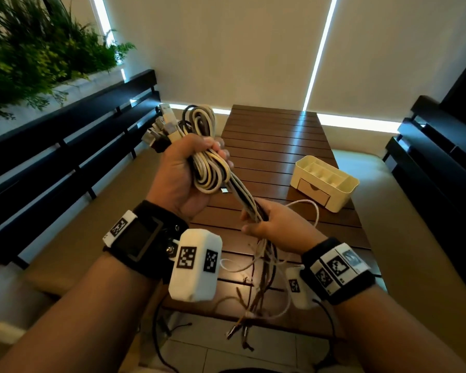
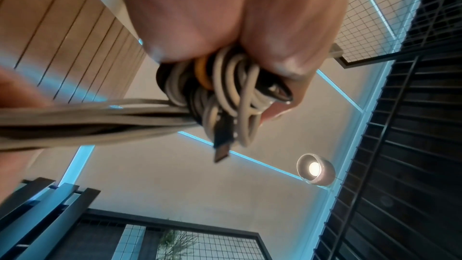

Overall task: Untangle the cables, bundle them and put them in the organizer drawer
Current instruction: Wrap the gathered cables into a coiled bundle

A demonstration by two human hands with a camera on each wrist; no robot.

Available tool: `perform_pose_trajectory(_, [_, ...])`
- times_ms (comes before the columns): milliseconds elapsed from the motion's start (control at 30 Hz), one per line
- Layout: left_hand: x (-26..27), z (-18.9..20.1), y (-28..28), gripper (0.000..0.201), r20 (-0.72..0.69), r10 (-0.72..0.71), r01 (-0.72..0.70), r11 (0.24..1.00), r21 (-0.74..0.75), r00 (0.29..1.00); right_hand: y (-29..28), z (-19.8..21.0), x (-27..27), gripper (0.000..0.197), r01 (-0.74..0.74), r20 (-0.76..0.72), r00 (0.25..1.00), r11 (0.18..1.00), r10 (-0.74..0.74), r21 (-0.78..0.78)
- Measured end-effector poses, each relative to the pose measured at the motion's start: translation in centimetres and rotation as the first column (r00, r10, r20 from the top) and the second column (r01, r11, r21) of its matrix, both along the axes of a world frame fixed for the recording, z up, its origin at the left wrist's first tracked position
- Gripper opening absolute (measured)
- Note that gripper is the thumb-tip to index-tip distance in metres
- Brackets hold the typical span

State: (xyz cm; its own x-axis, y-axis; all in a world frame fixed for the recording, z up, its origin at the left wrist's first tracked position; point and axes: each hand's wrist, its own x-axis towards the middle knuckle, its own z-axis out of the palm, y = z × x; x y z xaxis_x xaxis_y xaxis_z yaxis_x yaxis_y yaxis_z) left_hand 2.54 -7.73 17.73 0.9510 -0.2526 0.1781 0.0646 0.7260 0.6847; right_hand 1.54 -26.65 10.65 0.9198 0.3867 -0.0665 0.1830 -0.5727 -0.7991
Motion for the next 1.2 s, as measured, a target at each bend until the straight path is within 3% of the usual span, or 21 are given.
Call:
perform_pose_trajectory(133, [0.5, -0.5, 0.1, 0.013, -0.015, 0.026, -0.026, 1.0, -0.008, 1.0, -1.8, 0.3, 0.9, 0.023, 0.005, -0.02, 1.0, 0.992, -0.008, -0.124])
perform_pose_trajectory(300, [1.4, 1.8, 2.7, 0.009, 0.061, 0.127, -0.119, 0.987, -0.112, 0.99, -6.5, -0.8, 1.7, 0.057, -0.062, -0.174, 0.985, 0.943, 0.004, -0.327])
perform_pose_trajectory(467, [2.4, 3.5, 5.4, 0.028, 0.118, 0.215, -0.212, 0.977, -0.039, 0.97, -9.5, -1.1, 2.2, 0.052, 0.092, -0.087, 0.99, 0.968, -0.115, -0.233])
perform_pose_trajectory(633, [2.5, 1.9, 2.5, 0.018, 0.096, 0.205, -0.211, 0.976, 0.06, 0.974, -6.5, 0.7, 2.0, 0.105, -0.053, -0.156, 0.987, 0.986, 0.028, -0.158])
perform_pose_trajectory(700, [2.3, 1.3, 2.0, 0.018, 0.089, 0.206, -0.213, 0.974, 0.077, 0.975, -5.3, 1.8, 1.4, 0.114, -0.012, -0.06, 0.998, 0.987, 0.002, -0.159])
perform_pose_trajectory(767, [2.1, 0.7, 1.8, 0.016, 0.072, 0.209, -0.214, 0.975, 0.069, 0.975, -3.8, 2.9, 0.5, 0.109, 0.083, 0.11, 0.991, 0.992, -0.073, -0.094])
perform_pose_trajectory(833, [1.9, 0.3, 1.4, 0.012, 0.06, 0.203, -0.207, 0.975, 0.08, 0.977, -1.8, 3.7, -0.1, 0.099, 0.071, 0.206, 0.975, 0.994, -0.087, 0.085])
perform_pose_trajectory(967, [1.3, -0.2, -0.1, 0.005, 0.063, 0.139, -0.146, 0.98, 0.138, 0.988, 2.4, 3.3, 0.1, 0.089, -0.117, 0.126, 0.989, 0.918, 0.075, 0.378])
perform_pose_trajectory(1067, [1.0, -0.2, -0.5, 0.006, 0.047, 0.083, -0.088, 0.989, 0.12, 0.995, 3.9, 2.7, 0.7, 0.058, -0.044, 0.066, 0.998, 0.861, 0.012, 0.507])
perform_pose_trajectory(1100, [1.0, -0.1, -0.4, 0.005, 0.043, 0.068, -0.072, 0.993, 0.098, 0.997, 4.1, 2.4, 0.8, 0.044, -0.026, 0.073, 0.997, 0.87, -0.011, 0.492])
perform_pose_trajectory(1200, [1.0, -0.1, 0.0, 0.012, 0.039, 0.05, -0.052, 0.997, 0.055, 0.998, 3.9, 1.0, 1.2, 0.006, -0.007, 0.176, 0.984, 0.971, -0.037, 0.24])
